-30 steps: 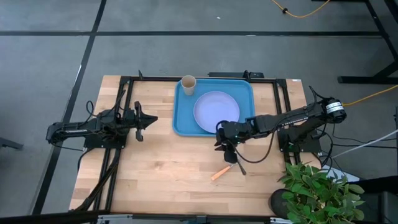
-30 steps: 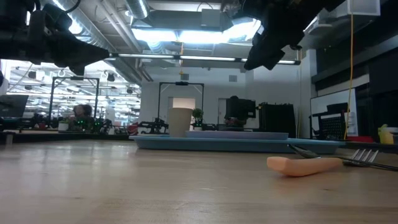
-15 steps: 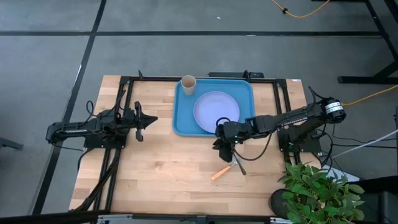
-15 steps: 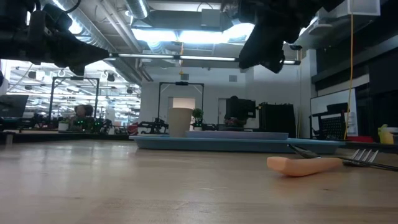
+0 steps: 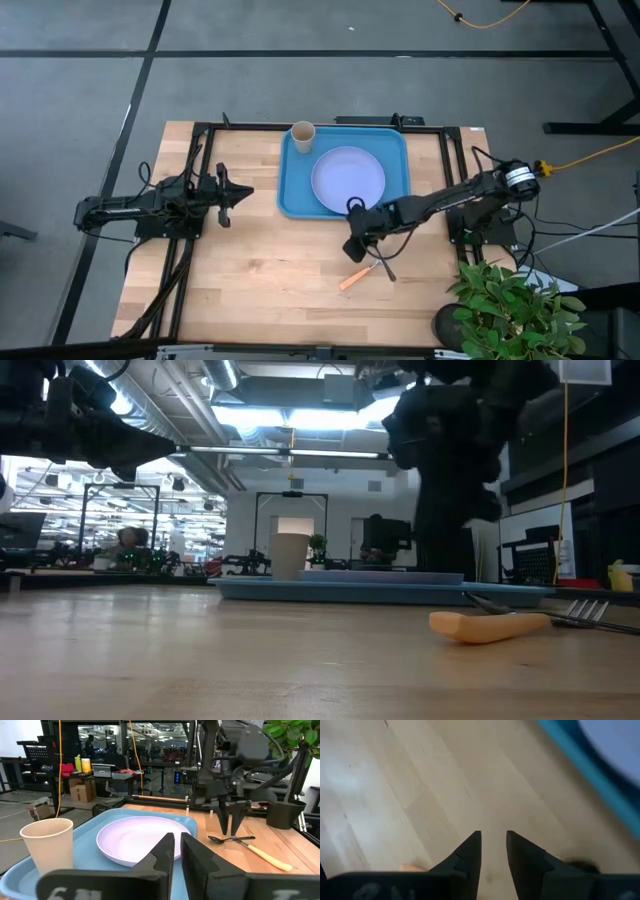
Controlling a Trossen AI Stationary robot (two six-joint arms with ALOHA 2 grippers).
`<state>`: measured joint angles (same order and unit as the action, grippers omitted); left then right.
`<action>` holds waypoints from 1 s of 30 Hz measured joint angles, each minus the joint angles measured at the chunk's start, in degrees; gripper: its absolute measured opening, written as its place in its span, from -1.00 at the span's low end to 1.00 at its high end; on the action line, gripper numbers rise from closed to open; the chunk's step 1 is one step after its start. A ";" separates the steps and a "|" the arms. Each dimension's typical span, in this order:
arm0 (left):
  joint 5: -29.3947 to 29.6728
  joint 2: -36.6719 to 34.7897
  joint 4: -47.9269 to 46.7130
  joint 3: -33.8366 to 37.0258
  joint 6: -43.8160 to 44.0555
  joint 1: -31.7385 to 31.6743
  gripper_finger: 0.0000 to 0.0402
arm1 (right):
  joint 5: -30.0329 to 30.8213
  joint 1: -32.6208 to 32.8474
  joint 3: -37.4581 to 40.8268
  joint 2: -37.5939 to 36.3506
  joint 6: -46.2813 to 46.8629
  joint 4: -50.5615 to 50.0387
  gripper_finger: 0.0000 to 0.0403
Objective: Pick and place plate/cup/fork/spoon on tray
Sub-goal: Put the black spoon on the blue tray to the right of the purple plate
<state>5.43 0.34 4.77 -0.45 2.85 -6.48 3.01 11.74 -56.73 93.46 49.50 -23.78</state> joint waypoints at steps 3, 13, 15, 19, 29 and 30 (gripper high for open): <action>0.00 0.00 -0.01 0.00 0.00 0.02 -0.85 | 1.81 1.89 0.00 -0.15 5.42 -3.43 -0.53; 0.00 0.00 -0.01 0.00 0.00 0.00 -0.91 | 7.78 7.58 0.00 -0.67 18.98 -15.16 -0.53; 0.00 0.00 -0.01 0.00 0.00 0.00 -0.93 | 7.70 8.10 0.00 -0.49 21.30 -16.81 -0.53; 0.00 0.00 -0.01 0.00 0.00 0.00 -0.96 | 7.38 8.87 0.00 0.51 22.28 -16.60 -0.53; 0.00 0.00 -0.01 0.00 0.00 0.00 -0.99 | 2.72 9.25 0.00 5.04 22.06 -16.72 -0.53; 0.00 0.00 -0.01 0.00 0.00 0.00 -0.98 | 2.41 9.25 0.00 5.31 22.03 -16.76 -0.53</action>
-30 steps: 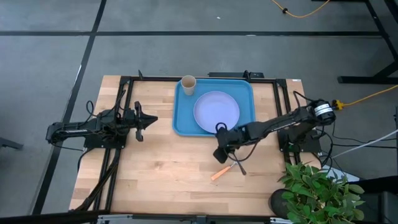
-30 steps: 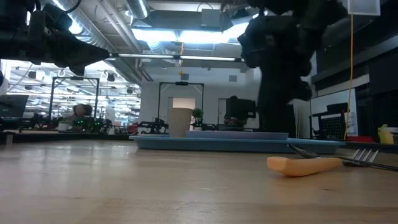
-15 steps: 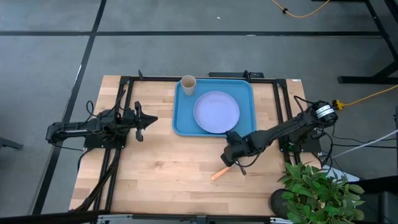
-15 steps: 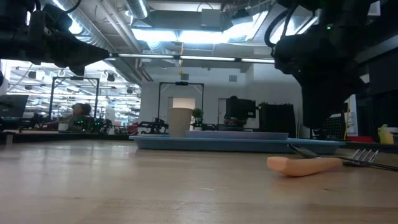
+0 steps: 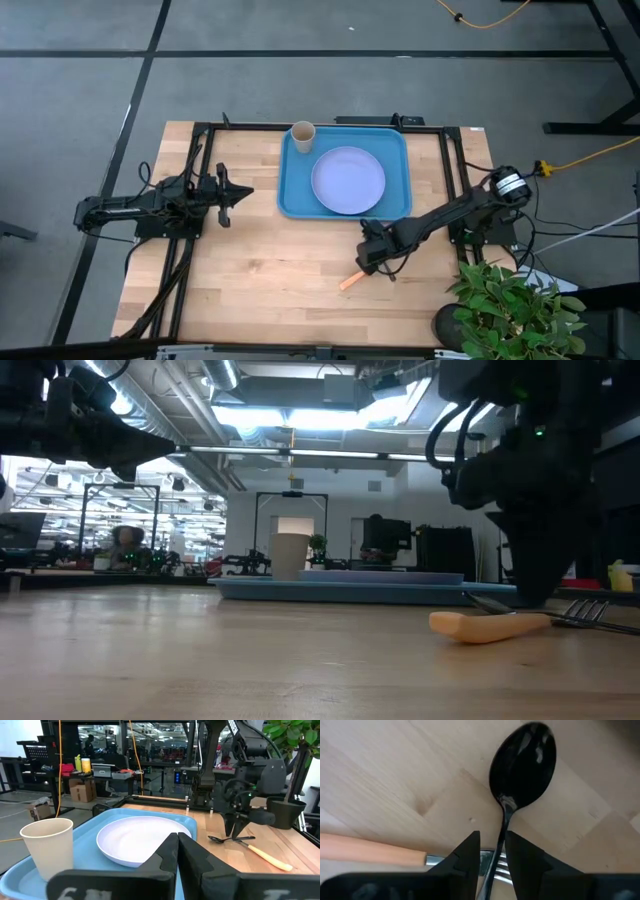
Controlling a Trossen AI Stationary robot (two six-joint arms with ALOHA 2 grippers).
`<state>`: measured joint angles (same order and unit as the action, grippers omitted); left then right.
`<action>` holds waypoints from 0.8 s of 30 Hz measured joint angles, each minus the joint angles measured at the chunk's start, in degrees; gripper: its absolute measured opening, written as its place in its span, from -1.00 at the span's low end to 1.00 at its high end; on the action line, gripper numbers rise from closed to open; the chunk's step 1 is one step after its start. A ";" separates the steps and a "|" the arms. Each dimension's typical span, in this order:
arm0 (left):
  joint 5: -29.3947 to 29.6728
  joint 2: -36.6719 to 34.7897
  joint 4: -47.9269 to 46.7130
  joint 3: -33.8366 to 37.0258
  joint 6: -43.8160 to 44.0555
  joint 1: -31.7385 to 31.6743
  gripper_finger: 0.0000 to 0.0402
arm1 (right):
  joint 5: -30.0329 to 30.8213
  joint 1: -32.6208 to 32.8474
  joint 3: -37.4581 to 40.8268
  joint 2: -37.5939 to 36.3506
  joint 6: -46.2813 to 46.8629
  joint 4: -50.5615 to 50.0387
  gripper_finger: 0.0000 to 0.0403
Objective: Pick and place plate/cup/fork/spoon on tray
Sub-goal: Put the black spoon on the blue tray to the right of the purple plate
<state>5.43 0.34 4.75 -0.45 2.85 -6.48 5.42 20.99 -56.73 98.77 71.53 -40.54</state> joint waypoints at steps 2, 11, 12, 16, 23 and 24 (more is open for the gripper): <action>0.00 0.00 0.00 0.00 0.00 0.00 -0.96 | -0.50 0.00 -0.02 0.48 -0.03 -0.09 -0.53; 0.00 0.00 0.00 0.00 0.00 0.00 -0.88 | -0.51 -0.02 -0.12 2.85 -1.08 0.10 -0.53; 0.00 0.00 0.00 0.00 0.00 0.00 -0.87 | -0.45 -0.02 -0.17 2.99 -1.10 0.12 -0.53; 0.00 0.00 0.00 0.00 0.00 0.01 -0.85 | -0.29 -0.02 -0.22 3.24 -1.11 0.26 -0.54; 0.00 0.00 -0.01 0.00 0.00 0.00 -0.88 | 0.72 -0.02 -0.87 2.77 -1.10 0.00 -0.81; 0.00 0.02 0.00 0.00 0.00 0.02 -0.89 | 0.77 -0.02 -0.87 2.61 -1.13 -0.19 -0.87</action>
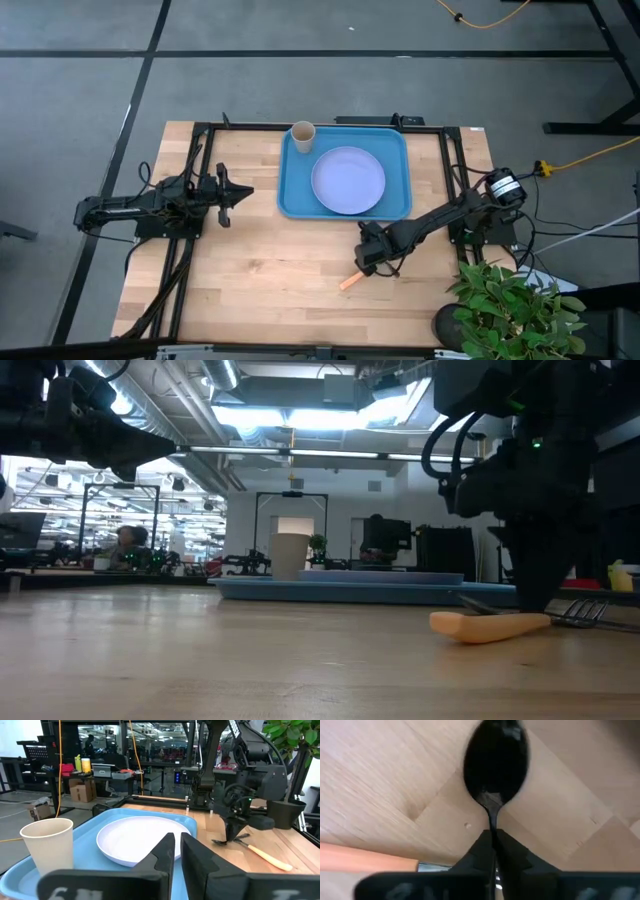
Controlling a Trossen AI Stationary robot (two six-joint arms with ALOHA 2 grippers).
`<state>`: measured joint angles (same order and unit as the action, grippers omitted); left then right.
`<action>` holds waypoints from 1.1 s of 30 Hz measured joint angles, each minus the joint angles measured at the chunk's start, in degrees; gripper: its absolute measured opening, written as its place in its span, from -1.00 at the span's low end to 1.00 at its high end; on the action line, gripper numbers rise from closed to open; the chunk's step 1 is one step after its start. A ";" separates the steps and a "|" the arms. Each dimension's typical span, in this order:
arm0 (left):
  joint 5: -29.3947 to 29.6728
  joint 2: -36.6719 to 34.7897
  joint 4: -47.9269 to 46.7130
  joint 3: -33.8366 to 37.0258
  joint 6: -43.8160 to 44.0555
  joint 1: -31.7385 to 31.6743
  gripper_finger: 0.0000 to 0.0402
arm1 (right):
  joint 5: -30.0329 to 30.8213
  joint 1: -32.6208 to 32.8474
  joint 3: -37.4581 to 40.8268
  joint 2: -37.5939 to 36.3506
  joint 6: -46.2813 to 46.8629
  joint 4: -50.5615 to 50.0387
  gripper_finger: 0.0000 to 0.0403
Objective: Pick and place plate/cup/fork/spoon on tray
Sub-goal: Put the black spoon on the blue tray to the right of the purple plate
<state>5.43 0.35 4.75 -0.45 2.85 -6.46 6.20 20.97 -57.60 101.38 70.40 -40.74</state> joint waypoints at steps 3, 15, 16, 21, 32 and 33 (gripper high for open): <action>0.00 -0.01 -0.02 0.00 0.00 -0.02 -0.91 | 0.11 0.00 0.00 -0.09 0.03 -0.15 -0.95; 0.00 0.01 -0.02 0.00 0.00 -0.02 -0.99 | 6.16 0.02 -7.54 -5.35 0.03 -11.66 -0.99; 0.00 0.01 -0.02 0.00 0.00 0.00 -0.99 | 8.41 -0.07 -8.86 -5.93 0.03 -13.61 -0.99; 0.00 0.01 0.00 0.00 0.00 0.00 -0.99 | 19.60 -3.25 -14.19 -8.77 6.20 -25.21 -0.99; 0.00 0.01 -0.02 0.00 -0.01 0.00 -0.88 | 22.03 -22.06 -10.16 -14.01 4.15 -30.71 -0.99; 0.00 0.00 -0.02 0.00 -0.01 0.00 -0.87 | 21.18 -24.02 -8.90 -14.05 1.68 -27.97 -0.99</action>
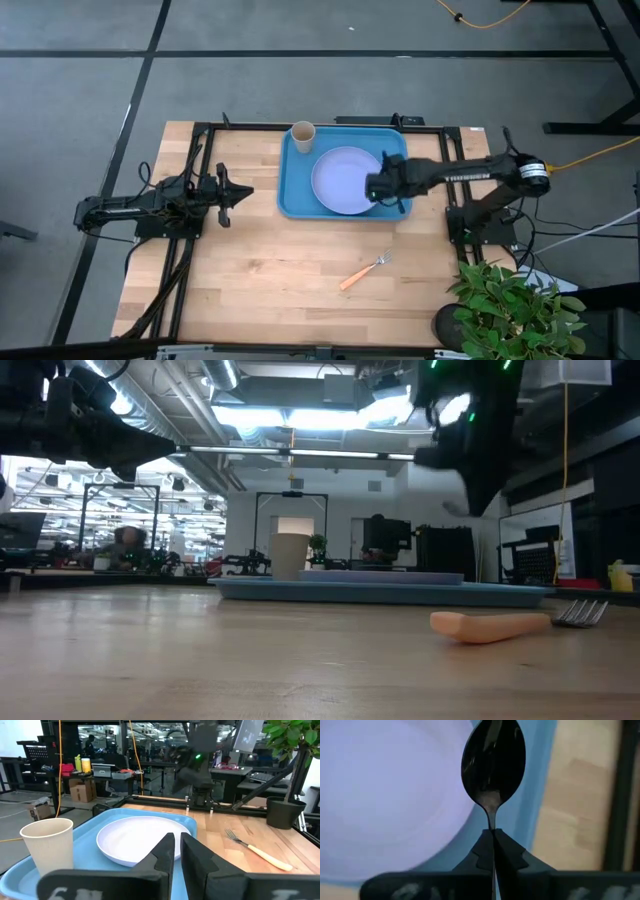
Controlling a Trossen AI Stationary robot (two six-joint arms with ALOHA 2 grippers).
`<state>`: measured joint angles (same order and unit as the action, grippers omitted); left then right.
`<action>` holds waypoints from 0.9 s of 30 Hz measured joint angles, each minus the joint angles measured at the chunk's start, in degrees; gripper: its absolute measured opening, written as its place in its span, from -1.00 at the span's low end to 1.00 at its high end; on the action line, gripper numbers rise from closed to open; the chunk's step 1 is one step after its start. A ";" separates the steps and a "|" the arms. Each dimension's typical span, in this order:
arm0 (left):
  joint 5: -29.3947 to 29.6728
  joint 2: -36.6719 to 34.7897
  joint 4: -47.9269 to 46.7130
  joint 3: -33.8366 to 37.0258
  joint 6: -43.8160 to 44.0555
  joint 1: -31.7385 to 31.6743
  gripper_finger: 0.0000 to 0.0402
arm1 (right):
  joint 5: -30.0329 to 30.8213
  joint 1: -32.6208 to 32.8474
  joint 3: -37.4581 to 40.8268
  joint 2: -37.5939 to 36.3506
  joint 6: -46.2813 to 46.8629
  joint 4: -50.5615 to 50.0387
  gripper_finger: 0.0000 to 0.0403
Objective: Pick and place plate/cup/fork/spoon on tray
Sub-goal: Put the black spoon on the blue tray to the right of the purple plate
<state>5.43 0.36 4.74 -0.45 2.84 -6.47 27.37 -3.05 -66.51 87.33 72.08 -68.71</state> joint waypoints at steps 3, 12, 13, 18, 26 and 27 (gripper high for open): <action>0.00 0.00 0.02 0.00 0.01 0.01 -0.86 | -2.88 -5.84 4.19 0.02 -7.14 8.27 -0.99; 0.00 0.00 0.00 0.00 0.01 0.01 -0.89 | -9.61 -19.30 11.35 0.07 -12.69 19.55 -0.99; 0.00 0.00 0.00 0.00 0.01 0.01 -0.90 | -9.81 -19.73 11.95 0.07 -12.69 21.07 -0.99; 0.00 0.00 0.01 0.00 0.01 -0.01 -0.93 | -11.22 -20.88 17.49 0.04 -12.76 28.89 -0.99; 0.00 0.00 0.01 0.00 0.00 -0.01 -0.98 | -12.51 -23.46 22.42 0.04 -13.06 33.61 -0.98; 0.00 0.00 0.00 0.00 0.00 0.01 -0.99 | -12.50 -23.86 22.62 0.04 -13.82 34.23 -0.98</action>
<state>5.43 0.36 4.73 -0.45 2.84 -6.46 14.87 -26.91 -43.88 87.37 58.26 -34.48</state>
